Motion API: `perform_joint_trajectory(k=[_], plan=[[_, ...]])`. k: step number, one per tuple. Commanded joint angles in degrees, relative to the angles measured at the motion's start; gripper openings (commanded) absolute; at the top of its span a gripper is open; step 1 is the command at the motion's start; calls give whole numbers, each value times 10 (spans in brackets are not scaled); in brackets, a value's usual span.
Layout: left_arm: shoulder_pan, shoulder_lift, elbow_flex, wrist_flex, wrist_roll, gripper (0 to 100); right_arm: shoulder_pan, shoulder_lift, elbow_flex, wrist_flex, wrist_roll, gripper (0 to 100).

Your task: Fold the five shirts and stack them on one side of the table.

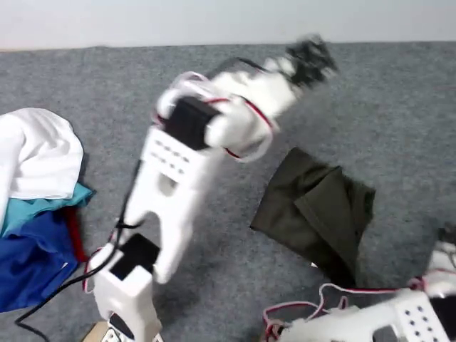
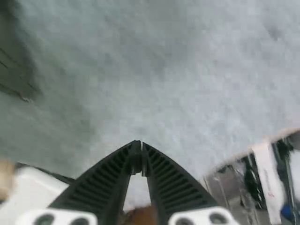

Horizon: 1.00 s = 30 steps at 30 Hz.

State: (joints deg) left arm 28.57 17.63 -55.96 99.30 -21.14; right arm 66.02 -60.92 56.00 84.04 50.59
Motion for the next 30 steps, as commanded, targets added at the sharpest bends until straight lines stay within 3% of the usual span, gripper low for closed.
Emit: perform_joint_trajectory(k=[1, 7, 14, 22, 30], plan=[[-60, -51, -15, 12, 48, 3, -151, -9, -62, 16, -120, 9], [-119, -110, 106, 11, 81, 3, -362, -3, -74, 13, -229, 11], [-168, -179, 247, 11, 80, 3, -559, 12, -74, 13, -268, 45], [-235, -220, 354, 11, 127, 5, -643, 201, -120, -16, -336, 97], [-222, -280, 415, 11, 126, 5, -704, 371, -212, -86, -338, 101]])
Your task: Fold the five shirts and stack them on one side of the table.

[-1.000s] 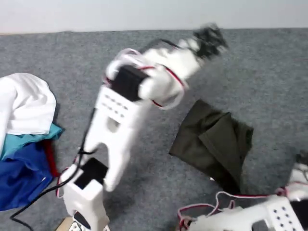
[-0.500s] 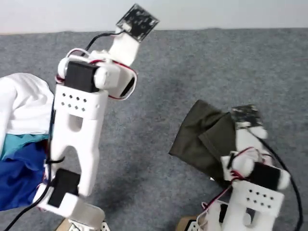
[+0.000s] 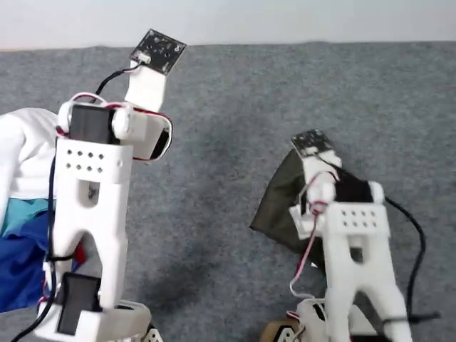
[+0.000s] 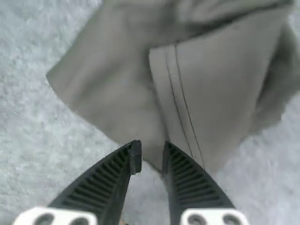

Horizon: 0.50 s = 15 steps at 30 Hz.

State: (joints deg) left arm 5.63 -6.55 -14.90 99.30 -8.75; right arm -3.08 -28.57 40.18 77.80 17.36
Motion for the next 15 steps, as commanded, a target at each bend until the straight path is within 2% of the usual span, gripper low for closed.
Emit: perform_joint_trajectory(k=[1, 15], plan=[[8, -43, 10, 11, 2, 5, -15, 69, -66, -30, -6, 101], [7, -86, 92, -9, 2, 5, -15, 313, -250, -36, -6, 101]])
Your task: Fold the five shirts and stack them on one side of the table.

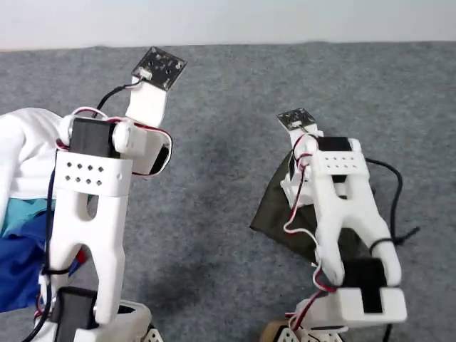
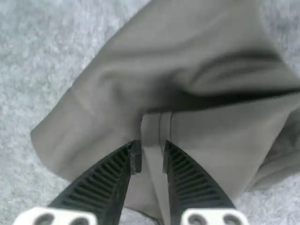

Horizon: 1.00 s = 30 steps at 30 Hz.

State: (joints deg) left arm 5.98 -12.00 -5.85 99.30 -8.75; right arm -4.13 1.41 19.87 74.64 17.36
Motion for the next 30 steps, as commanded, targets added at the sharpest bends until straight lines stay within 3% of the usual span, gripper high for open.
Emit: perform_joint_trajectory(k=[1, 13, 18, 30], plan=[[4, -36, 5, -9, 2, 5, -5, 22, -51, -4, -6, 101], [6, -42, 8, -10, 1, 5, -6, 72, -56, -8, -4, 106], [6, -40, 8, -10, 1, 5, -5, 77, -56, -6, -4, 221], [7, -40, 8, -10, 1, 5, -2, 78, -57, -8, 34, 64]])
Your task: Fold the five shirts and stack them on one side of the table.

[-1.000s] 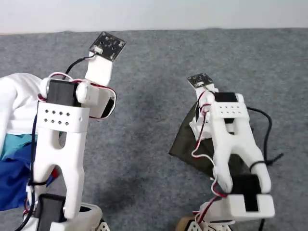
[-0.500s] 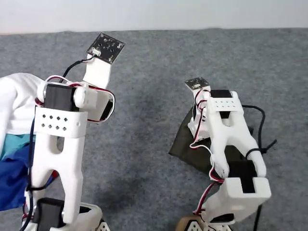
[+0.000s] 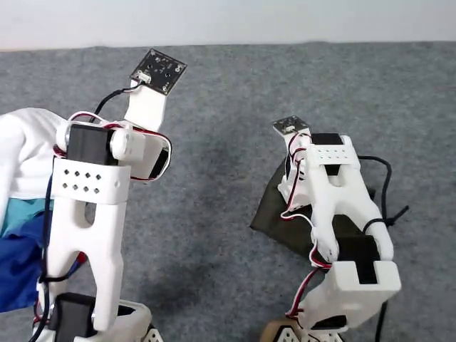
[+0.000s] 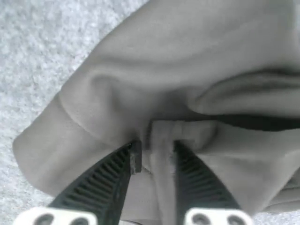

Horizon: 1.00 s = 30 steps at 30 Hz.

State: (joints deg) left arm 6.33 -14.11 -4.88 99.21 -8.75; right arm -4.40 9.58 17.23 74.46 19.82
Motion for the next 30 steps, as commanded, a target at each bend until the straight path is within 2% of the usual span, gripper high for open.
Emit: perform_joint_trajectory(k=[1, 10, 20, 30], plan=[[4, -19, -1, -9, 1, 5, 0, -4, -31, -7, 10, 56], [4, -22, -1, -9, 1, 5, 22, -10, -44, 4, 33, 10], [4, -23, -1, -9, 1, 5, 150, -7, -177, 85, 112, 10], [-25, -24, -1, -9, 1, 4, 260, -3, -185, 55, 172, 10]])
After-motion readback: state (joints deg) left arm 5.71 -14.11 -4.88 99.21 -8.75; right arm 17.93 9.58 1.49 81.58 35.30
